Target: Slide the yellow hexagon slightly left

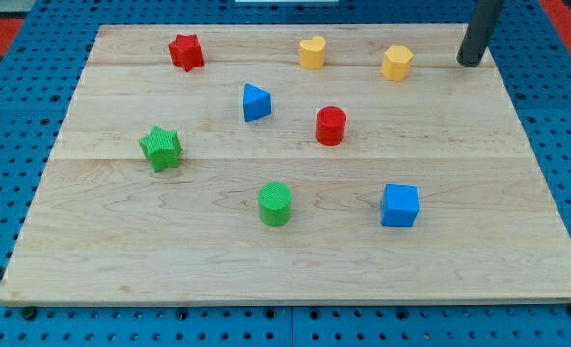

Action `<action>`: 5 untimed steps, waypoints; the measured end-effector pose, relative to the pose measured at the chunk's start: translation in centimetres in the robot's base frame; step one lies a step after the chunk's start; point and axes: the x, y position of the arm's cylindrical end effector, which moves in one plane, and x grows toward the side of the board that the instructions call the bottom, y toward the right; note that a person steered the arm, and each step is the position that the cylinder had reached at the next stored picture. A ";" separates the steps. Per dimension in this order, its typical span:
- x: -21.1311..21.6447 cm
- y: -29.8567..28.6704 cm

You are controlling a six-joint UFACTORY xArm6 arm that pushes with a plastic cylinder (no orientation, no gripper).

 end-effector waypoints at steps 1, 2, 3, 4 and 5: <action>4.8 0.3; 6.1 -4.7; 3.1 -7.1; 2.0 -1.5; -1.5 -10.7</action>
